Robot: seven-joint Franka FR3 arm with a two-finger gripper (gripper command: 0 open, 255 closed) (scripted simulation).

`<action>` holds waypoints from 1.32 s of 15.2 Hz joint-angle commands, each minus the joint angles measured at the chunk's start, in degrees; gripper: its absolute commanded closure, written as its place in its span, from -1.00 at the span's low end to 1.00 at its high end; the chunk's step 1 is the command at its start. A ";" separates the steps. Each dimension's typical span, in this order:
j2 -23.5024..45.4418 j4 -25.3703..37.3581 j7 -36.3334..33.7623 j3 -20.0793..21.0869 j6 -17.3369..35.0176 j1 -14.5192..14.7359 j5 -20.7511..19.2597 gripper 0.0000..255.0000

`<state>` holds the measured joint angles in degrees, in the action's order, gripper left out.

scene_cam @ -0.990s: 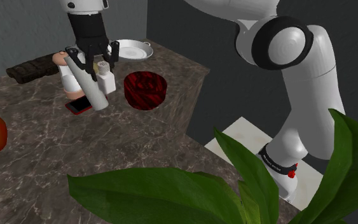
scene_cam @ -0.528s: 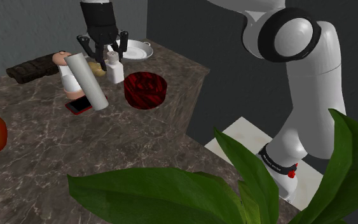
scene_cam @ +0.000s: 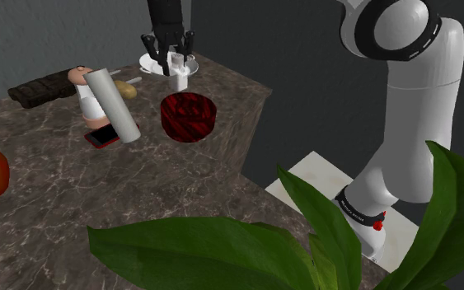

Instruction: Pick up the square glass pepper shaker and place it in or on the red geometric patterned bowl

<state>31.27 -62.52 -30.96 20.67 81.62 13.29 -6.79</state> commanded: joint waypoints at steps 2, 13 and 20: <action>-2.56 -3.93 3.66 -0.69 1.26 -3.52 0.46 1.00; -3.41 -13.83 3.74 -0.85 10.25 -4.54 0.64 1.00; -3.23 -16.34 3.72 -0.93 12.92 -4.72 0.55 1.00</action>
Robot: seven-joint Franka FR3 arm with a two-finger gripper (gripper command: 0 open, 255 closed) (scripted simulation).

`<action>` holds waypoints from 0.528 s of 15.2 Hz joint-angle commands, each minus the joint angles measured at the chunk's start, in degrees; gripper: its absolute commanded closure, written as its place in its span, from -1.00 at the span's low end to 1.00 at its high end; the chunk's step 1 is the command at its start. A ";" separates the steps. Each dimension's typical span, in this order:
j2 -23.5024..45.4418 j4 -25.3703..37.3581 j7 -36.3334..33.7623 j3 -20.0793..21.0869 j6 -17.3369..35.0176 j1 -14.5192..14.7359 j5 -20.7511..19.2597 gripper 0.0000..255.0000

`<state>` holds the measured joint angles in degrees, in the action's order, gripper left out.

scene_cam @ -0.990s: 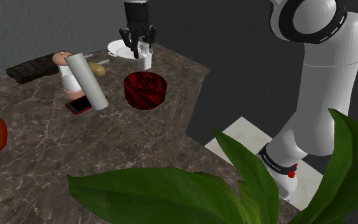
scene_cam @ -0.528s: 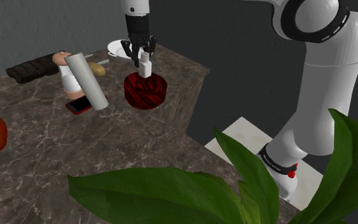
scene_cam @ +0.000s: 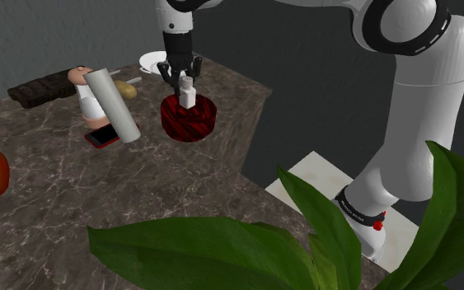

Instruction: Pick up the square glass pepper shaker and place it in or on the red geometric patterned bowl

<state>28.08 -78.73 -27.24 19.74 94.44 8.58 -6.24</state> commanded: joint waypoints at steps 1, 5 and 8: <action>-0.03 -0.12 -0.01 0.00 0.11 -0.01 0.01 1.00; -0.03 -0.12 -0.01 0.00 0.11 -0.01 0.01 -1.00; -0.03 -0.12 -0.01 0.00 0.11 -0.01 0.01 -1.00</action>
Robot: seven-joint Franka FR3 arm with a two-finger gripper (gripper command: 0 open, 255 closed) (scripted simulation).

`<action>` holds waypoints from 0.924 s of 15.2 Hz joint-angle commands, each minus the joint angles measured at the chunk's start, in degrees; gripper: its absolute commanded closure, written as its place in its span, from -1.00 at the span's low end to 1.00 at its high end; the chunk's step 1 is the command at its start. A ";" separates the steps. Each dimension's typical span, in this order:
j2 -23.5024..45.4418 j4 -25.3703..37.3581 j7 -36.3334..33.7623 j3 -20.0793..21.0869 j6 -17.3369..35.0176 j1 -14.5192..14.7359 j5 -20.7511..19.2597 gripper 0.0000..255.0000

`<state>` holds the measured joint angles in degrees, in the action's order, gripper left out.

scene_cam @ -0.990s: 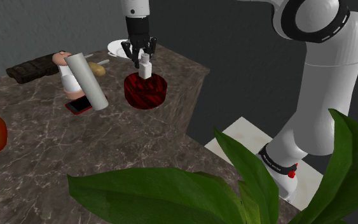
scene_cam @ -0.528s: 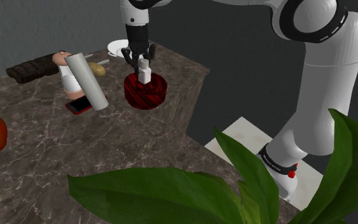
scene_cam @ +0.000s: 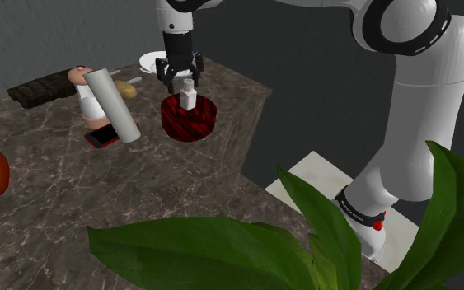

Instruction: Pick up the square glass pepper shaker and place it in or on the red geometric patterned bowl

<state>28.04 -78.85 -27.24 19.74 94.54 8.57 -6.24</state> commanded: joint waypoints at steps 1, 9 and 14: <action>0.00 0.00 0.00 0.00 0.00 0.00 0.00 -1.00; 2.39 10.97 0.04 -0.07 -8.55 1.26 -0.51 -1.00; 2.39 10.95 0.04 -0.07 -8.54 1.26 -0.51 -1.00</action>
